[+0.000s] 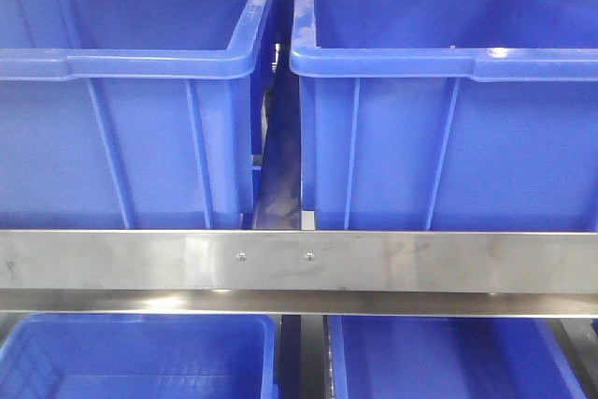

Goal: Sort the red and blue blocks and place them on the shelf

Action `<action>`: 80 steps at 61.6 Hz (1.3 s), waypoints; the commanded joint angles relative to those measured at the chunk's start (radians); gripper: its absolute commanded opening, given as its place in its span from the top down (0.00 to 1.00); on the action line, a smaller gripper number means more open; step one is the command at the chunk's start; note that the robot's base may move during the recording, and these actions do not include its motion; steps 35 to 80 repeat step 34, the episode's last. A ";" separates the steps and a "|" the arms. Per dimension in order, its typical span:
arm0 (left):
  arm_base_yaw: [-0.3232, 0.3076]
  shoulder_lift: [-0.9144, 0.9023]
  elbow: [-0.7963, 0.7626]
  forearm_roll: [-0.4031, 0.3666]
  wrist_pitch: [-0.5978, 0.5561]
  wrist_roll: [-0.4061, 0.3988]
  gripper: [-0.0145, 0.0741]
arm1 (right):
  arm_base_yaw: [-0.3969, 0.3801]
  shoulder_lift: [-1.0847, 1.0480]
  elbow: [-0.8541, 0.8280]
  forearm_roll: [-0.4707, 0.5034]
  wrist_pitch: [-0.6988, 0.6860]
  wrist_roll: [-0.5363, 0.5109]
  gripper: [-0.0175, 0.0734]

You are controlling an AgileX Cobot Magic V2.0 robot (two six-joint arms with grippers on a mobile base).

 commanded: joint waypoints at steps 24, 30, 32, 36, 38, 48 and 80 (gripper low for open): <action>-0.001 -0.017 0.036 0.003 -0.072 0.001 0.68 | -0.005 -0.019 -0.020 -0.011 -0.084 -0.008 0.73; -0.001 -0.017 0.036 0.003 -0.072 0.001 0.68 | -0.005 -0.019 -0.020 -0.011 -0.084 -0.008 0.73; -0.001 -0.017 0.036 0.003 -0.072 0.001 0.68 | -0.005 -0.019 -0.020 -0.011 -0.084 -0.008 0.73; -0.001 -0.017 0.036 0.003 -0.072 0.001 0.68 | -0.005 -0.019 -0.020 -0.011 -0.084 -0.008 0.73; -0.001 -0.017 0.036 0.003 -0.072 0.001 0.68 | -0.005 -0.019 -0.020 -0.011 -0.084 -0.008 0.73; -0.001 -0.017 0.036 0.003 -0.072 0.001 0.68 | -0.005 -0.019 -0.020 -0.011 -0.084 -0.008 0.73; -0.001 -0.017 0.036 0.003 -0.072 0.001 0.68 | -0.005 -0.019 -0.020 -0.011 -0.084 -0.008 0.73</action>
